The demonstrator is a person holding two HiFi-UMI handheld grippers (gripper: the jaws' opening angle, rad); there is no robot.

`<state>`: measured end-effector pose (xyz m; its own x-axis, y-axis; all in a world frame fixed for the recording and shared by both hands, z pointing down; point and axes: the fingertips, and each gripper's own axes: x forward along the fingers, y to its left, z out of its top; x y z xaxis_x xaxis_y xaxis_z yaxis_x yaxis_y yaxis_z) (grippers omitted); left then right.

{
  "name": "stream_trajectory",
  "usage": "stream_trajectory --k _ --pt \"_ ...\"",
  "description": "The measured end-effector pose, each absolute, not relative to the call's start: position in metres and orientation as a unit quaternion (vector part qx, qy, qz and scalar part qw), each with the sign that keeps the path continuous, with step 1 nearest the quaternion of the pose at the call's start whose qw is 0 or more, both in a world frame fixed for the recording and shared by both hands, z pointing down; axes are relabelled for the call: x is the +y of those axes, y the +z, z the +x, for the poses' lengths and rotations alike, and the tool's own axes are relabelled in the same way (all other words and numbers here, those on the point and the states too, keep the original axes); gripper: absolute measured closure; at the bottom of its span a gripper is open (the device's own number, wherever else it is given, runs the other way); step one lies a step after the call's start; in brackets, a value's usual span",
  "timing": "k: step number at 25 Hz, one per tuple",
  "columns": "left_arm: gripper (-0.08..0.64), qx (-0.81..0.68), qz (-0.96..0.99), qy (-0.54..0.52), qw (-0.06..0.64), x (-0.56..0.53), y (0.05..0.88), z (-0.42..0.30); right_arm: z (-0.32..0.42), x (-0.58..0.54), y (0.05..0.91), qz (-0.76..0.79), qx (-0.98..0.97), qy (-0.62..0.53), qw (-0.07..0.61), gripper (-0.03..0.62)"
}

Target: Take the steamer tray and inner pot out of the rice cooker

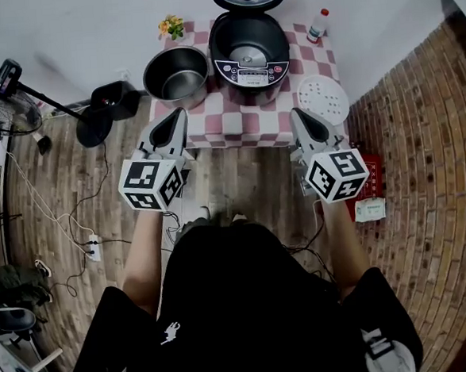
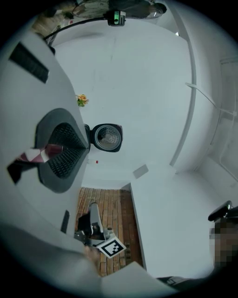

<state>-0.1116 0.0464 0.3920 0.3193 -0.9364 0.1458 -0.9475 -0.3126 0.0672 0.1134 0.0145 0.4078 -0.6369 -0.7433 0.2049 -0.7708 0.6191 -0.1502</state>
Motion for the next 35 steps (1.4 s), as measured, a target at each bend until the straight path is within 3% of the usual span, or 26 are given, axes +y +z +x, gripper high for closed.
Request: stream_trajectory --k 19,35 --pt "0.558 -0.552 0.833 0.001 0.036 0.006 0.345 -0.139 0.110 0.027 0.350 0.505 -0.859 0.080 0.018 0.591" --pt "0.558 -0.552 0.833 0.019 0.025 0.005 0.354 -0.154 0.096 0.030 0.348 0.527 -0.847 0.070 0.016 0.591"
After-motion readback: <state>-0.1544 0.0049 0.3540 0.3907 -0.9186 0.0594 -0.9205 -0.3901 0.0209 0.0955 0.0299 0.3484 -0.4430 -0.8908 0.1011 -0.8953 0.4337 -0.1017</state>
